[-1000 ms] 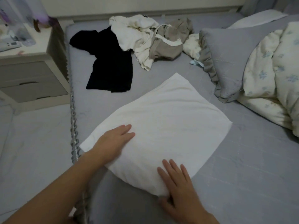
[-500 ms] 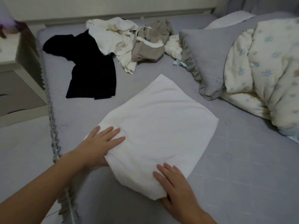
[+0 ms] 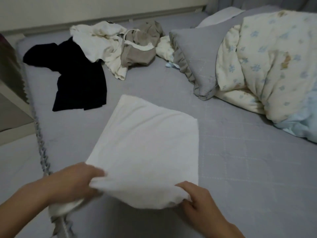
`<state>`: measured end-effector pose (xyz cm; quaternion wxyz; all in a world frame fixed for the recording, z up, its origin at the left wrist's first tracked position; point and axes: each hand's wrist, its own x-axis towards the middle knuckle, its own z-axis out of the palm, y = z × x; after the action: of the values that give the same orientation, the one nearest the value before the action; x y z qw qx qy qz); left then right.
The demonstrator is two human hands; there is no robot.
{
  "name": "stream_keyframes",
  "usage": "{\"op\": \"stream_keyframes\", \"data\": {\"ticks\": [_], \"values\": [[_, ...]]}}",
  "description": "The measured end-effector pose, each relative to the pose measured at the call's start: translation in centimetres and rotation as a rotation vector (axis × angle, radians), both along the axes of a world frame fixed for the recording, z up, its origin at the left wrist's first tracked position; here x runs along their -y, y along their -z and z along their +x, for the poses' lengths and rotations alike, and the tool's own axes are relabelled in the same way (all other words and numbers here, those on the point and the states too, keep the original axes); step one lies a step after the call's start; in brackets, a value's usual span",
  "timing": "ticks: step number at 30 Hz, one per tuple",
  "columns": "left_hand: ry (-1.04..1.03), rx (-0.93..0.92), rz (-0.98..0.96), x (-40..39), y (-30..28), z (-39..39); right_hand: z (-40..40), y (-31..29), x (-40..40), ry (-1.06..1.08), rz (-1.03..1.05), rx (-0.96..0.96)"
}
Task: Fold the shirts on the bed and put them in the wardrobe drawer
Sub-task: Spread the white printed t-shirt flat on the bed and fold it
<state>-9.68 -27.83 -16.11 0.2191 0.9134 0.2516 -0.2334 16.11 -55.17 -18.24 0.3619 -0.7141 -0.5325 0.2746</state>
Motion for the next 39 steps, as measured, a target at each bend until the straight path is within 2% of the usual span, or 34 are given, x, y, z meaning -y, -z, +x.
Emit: {"op": "stream_keyframes", "data": {"ticks": [2,4,5,7,9,11,14,16,18,19,22,24,27,29,32,34,37,39], "values": [[0.051,-0.153,-0.128,1.8,-1.3,-0.4,0.5,-2.2,2.3,0.007,-0.074,-0.132],[0.077,-0.294,-0.133,3.1,-2.8,0.2,1.1,-3.7,3.8,0.064,-0.068,-0.230],[0.076,-0.326,-0.164,3.2,-3.8,1.0,1.6,-4.2,3.8,0.111,-0.042,-0.269],[0.043,-0.272,-0.239,2.5,-6.2,3.3,2.8,-4.4,2.0,0.213,-0.008,-0.320],[-0.085,-0.161,-0.128,0.4,-7.4,5.6,4.1,-4.0,-1.8,0.289,-0.017,-0.313],[-0.269,-0.170,-0.039,-1.8,-7.1,6.9,4.8,-3.3,-6.5,0.315,-0.061,-0.292],[-0.435,-0.340,-0.127,-2.7,-4.5,5.4,4.6,-1.8,-12.3,0.260,-0.139,-0.163],[-0.521,-0.375,-0.216,-1.7,-2.8,2.6,4.1,-0.5,-15.1,0.195,-0.173,-0.061],[-0.594,-0.317,-0.225,-1.0,-1.3,0.2,3.5,0.8,-16.9,0.143,-0.228,0.052],[-0.613,-0.269,-0.151,-0.9,-0.5,-0.7,3.3,1.4,-17.4,0.129,-0.278,0.113],[-0.677,-0.095,0.329,-0.8,1.5,-1.1,2.9,2.9,-17.9,0.168,-0.369,0.206],[-0.678,-0.047,0.492,-0.2,2.4,-0.3,2.6,3.2,-17.5,0.214,-0.351,0.197],[-0.595,-0.028,0.521,2.2,4.1,0.1,2.2,3.1,-16.0,0.238,-0.306,0.194],[-0.593,0.055,0.517,2.8,4.3,-0.3,2.2,2.9,-14.7,0.242,-0.331,0.195],[-0.626,0.157,0.416,1.6,2.9,-0.6,2.7,2.8,-13.2,0.190,-0.377,0.168],[-0.600,0.175,0.434,0.7,1.3,-0.3,3.6,2.5,-12.8,0.201,-0.285,0.186],[-0.582,0.142,0.424,0.2,-0.7,0.0,4.5,1.8,-12.8,0.266,-0.168,0.202],[-0.587,0.075,0.344,-0.1,-1.4,-0.2,4.1,1.7,-12.9,0.294,-0.164,0.087]]}}
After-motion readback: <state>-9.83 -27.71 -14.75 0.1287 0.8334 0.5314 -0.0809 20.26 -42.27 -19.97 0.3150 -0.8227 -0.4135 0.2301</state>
